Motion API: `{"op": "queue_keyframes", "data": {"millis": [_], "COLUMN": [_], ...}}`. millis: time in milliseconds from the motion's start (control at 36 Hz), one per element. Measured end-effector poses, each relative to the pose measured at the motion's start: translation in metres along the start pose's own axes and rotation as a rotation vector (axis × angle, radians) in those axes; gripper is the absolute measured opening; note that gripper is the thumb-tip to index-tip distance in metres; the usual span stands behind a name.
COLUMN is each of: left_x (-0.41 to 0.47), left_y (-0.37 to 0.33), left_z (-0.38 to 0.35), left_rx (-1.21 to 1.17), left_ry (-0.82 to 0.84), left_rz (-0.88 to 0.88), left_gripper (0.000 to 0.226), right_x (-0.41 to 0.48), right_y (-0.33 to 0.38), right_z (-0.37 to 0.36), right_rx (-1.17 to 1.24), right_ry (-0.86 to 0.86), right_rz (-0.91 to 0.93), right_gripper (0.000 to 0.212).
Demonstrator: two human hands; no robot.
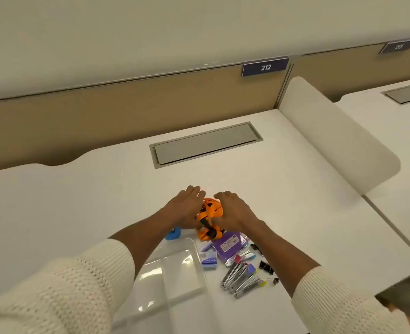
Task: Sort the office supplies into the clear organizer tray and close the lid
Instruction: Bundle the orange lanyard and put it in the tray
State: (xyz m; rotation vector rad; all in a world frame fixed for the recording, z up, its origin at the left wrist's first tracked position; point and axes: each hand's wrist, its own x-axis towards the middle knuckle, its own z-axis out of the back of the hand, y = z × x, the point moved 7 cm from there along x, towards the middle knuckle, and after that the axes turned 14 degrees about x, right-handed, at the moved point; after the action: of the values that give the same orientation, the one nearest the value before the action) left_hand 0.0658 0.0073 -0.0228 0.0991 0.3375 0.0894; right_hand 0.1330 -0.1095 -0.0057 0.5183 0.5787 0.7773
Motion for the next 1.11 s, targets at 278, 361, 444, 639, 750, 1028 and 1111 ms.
{"op": "queue_keyframes", "data": {"millis": [278, 361, 444, 639, 750, 1028, 1111], "left_x": [0.018, 0.021, 0.022, 0.011, -0.005, -0.092, -0.124], "left_y": [-0.006, -0.004, -0.001, 0.016, 0.025, 0.040, 0.042], "left_z": [-0.021, -0.021, -0.020, -0.013, -0.002, 0.061, 0.078], "left_rx": [-0.162, -0.219, -0.309, -0.513, -0.611, -0.715, -0.711], "left_ry": [-0.007, -0.025, -0.027, -0.111, -0.220, -0.362, -0.366], "left_rz": [0.059, 0.113, 0.191, 0.352, 0.428, 0.539, 0.570], "left_gripper": [0.060, 0.051, 0.044, 0.035, 0.034, 0.042, 0.043], "right_x": [0.021, 0.029, 0.034, 0.037, 0.030, -0.020, -0.039], "right_y": [-0.006, -0.004, -0.002, 0.007, 0.023, 0.090, 0.114], "right_z": [-0.022, -0.028, -0.024, -0.015, -0.004, 0.033, 0.039], "right_rx": [-0.073, -0.053, -0.009, 0.080, 0.113, 0.189, 0.210], "right_ry": [0.101, 0.062, -0.020, -0.095, -0.159, -0.238, -0.230], "right_rz": [-0.010, -0.011, -0.017, -0.029, 0.025, 0.135, 0.157], "right_gripper": [0.081, 0.071, 0.055, 0.036, 0.035, 0.043, 0.044]}}
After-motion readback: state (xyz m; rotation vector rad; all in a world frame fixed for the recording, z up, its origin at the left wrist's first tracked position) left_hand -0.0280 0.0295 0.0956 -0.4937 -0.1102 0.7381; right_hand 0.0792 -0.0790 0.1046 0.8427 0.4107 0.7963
